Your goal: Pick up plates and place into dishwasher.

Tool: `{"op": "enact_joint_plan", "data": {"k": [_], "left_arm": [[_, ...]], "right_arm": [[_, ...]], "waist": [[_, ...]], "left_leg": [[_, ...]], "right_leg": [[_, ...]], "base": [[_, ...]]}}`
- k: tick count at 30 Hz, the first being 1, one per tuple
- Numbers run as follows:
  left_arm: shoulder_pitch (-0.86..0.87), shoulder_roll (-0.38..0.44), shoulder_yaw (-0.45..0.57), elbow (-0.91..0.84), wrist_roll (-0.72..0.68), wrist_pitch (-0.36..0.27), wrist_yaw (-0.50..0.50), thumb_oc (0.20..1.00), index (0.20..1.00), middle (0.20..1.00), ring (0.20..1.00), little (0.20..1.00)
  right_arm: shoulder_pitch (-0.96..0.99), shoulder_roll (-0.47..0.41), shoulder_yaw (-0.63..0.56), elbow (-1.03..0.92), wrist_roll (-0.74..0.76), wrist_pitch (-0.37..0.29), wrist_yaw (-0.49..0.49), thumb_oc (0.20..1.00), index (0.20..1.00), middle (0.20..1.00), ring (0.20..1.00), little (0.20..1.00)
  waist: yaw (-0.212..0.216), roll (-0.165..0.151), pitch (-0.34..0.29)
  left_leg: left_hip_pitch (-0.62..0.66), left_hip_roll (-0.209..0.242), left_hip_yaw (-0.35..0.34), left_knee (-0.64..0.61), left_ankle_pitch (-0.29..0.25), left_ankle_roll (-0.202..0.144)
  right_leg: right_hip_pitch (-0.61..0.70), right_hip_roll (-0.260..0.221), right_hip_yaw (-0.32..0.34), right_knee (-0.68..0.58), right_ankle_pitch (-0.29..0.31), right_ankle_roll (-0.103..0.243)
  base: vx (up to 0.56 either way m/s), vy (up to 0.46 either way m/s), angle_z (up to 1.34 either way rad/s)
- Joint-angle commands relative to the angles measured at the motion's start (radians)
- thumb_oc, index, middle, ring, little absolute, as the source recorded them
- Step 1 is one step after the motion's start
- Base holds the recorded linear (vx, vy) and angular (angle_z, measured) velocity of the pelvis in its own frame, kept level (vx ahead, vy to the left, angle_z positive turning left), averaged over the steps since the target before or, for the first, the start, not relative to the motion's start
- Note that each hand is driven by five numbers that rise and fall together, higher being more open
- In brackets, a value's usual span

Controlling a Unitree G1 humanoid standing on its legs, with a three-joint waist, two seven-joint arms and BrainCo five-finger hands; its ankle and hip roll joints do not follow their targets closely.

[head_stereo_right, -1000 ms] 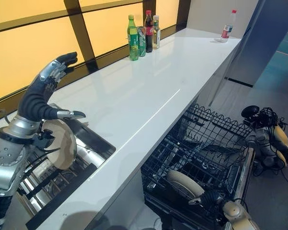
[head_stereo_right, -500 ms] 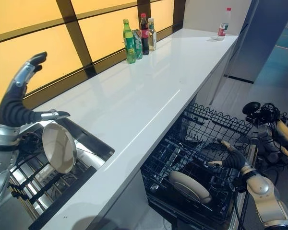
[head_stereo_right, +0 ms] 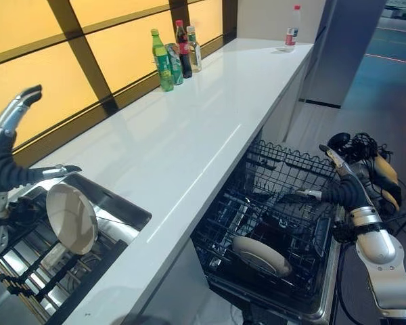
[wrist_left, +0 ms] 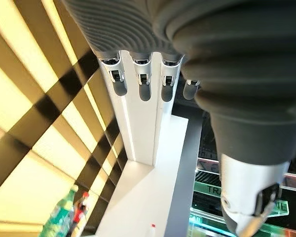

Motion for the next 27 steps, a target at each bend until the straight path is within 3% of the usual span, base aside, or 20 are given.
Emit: {"op": "enact_joint_plan", "data": {"k": [1, 8, 12, 16, 20, 21, 23, 27], "left_arm": [[0.000, 0.184, 0.050, 0.050, 0.031, 0.028, 0.064, 1.000, 1.000, 1.000, 1.000, 1.000], [-0.002, 0.217, 0.016, 0.155, 0.087, 0.142, 0.146, 1.000, 1.000, 1.000, 1.000, 1.000], [0.013, 0.215, 0.057, 0.202, 0.083, 0.187, 0.164, 1.000, 1.000, 1.000, 1.000, 1.000], [0.087, 0.187, 0.124, 0.248, 0.086, 0.178, 0.151, 1.000, 1.000, 1.000, 1.000, 1.000], [0.142, 0.176, 0.139, 0.257, 0.107, 0.175, 0.121, 1.000, 1.000, 1.000, 1.000, 1.000], [0.146, 0.165, 0.129, 0.259, 0.111, 0.173, 0.116, 1.000, 1.000, 1.000, 1.000, 1.000], [0.149, 0.158, 0.124, 0.257, 0.109, 0.169, 0.094, 1.000, 1.000, 1.000, 1.000, 1.000], [0.135, 0.159, 0.093, 0.267, 0.185, 0.150, 0.078, 1.000, 1.000, 1.000, 1.000, 1.000]], "right_arm": [[-0.074, -0.021, -0.011, -0.059, 0.066, -0.084, -0.059, 1.000, 1.000, 1.000, 1.000, 1.000], [-0.113, -0.076, 0.014, -0.045, 0.106, -0.094, -0.048, 1.000, 1.000, 1.000, 1.000, 1.000], [-0.130, -0.094, 0.016, -0.035, 0.109, -0.093, -0.040, 1.000, 1.000, 1.000, 1.000, 1.000], [-0.134, -0.092, 0.026, -0.037, 0.094, -0.088, -0.034, 1.000, 1.000, 1.000, 1.000, 1.000], [-0.179, -0.091, 0.080, -0.015, 0.081, -0.084, -0.048, 1.000, 1.000, 1.000, 1.000, 1.000], [-0.185, -0.091, 0.086, -0.014, 0.080, -0.082, -0.046, 1.000, 1.000, 1.000, 1.000, 1.000], [-0.183, -0.092, 0.085, -0.009, 0.081, -0.090, -0.036, 1.000, 1.000, 1.000, 1.000, 1.000], [-0.163, -0.080, 0.074, 0.001, 0.082, -0.110, 0.003, 1.000, 1.000, 1.000, 1.000, 1.000]], "waist": [[0.033, -0.092, -0.036], [0.048, -0.094, -0.045], [0.068, -0.095, -0.050], [0.092, -0.087, -0.034], [0.134, -0.076, -0.019], [0.141, -0.072, -0.013], [0.135, -0.070, -0.017], [0.116, -0.061, -0.032]], "left_leg": [[-0.089, -0.097, -0.034, 0.127, -0.103, 0.089], [-0.110, -0.044, -0.081, 0.138, -0.062, 0.030], [-0.146, -0.029, -0.100, 0.185, -0.045, 0.001], [-0.217, -0.038, -0.161, 0.293, 0.002, -0.008], [-0.232, -0.069, -0.266, 0.214, 0.014, 0.008], [-0.257, -0.070, -0.282, 0.227, 0.043, 0.002], [-0.236, -0.074, -0.284, 0.202, 0.006, 0.004], [-0.204, -0.070, -0.272, 0.142, -0.004, -0.005]], "right_leg": [[-0.003, -0.049, -0.072, 0.026, -0.012, 0.048], [0.046, -0.007, -0.083, -0.033, -0.026, -0.001], [0.059, -0.002, -0.097, -0.057, -0.027, -0.022], [0.055, 0.010, -0.089, -0.052, -0.030, -0.044], [0.053, 0.017, -0.049, -0.054, -0.034, -0.044], [0.055, 0.019, -0.041, -0.049, -0.042, -0.047], [0.041, 0.011, -0.042, -0.037, -0.047, -0.042], [0.033, 0.003, -0.045, -0.033, -0.050, -0.032]], "base": [[-0.10, -0.267, -0.04], [-0.05, -0.185, 0.11], [-0.04, -0.107, 0.03], [-0.01, -0.048, 0.00], [0.05, 0.047, -0.22], [0.03, 0.074, -0.15], [0.04, 0.121, -0.12], [0.09, 0.178, 0.02]]}}
